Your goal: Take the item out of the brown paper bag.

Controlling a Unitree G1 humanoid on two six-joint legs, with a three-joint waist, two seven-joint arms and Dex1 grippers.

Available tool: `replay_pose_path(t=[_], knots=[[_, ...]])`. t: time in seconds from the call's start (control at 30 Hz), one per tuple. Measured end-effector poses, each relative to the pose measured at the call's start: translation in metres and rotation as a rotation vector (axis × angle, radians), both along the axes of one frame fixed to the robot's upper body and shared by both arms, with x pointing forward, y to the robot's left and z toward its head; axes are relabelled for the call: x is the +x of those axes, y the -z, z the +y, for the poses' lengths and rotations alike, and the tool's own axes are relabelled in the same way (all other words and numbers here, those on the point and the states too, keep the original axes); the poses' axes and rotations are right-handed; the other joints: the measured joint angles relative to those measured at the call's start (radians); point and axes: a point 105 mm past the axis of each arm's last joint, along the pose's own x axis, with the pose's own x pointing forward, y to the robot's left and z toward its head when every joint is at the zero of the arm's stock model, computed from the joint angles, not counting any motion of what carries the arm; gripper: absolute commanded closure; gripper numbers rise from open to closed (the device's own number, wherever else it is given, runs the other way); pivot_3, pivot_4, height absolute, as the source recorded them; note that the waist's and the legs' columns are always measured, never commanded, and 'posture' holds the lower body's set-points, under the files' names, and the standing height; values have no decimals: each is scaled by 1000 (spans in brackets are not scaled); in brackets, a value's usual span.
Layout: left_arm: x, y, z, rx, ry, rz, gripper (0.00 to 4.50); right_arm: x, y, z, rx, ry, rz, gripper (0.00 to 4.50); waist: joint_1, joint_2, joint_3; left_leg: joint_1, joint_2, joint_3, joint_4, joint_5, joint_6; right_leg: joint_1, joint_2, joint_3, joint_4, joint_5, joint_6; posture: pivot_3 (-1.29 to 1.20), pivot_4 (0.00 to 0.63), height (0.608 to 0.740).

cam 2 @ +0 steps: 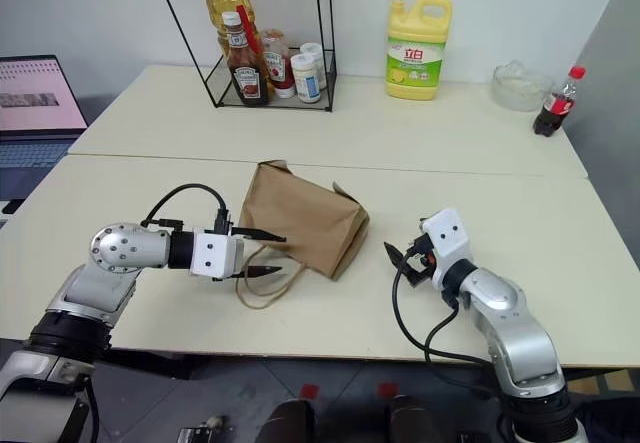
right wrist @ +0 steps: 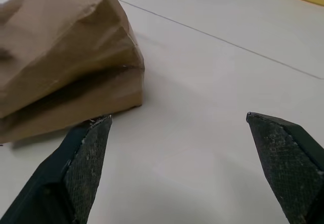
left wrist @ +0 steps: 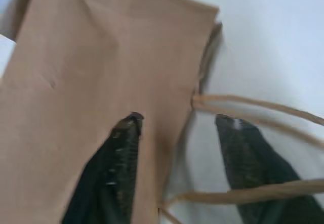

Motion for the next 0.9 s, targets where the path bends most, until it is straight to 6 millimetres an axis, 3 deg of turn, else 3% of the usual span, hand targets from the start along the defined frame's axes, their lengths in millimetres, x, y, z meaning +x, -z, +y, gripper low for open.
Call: replay_pose_path(t=[0.13,0.43,0.7,0.9], knots=[[-2,-9,-9,-74,-44,102,4444,-5,1,2,-56,-72,-5,0,-1,0,0,0,0,0,1,0,0,0,0,0,0,0,0,0,150,740],[13,-34,-38,-307,-150,269,4479,-27,6,10,-317,-382,-135,0,2,0,0,-1,0,-1,9,-1,1,2,0,0,1,0,0,0,150,740],[30,-54,-64,-466,-204,344,4479,-34,22,49,-563,-681,-448,0,2,0,0,-1,0,-1,12,-1,1,3,0,0,2,1,1,0,150,740],[41,-60,-63,-527,-264,371,4479,-31,22,96,-610,-793,-711,0,-1,0,0,-1,0,-1,12,1,-1,2,0,0,3,1,1,0,150,740]])
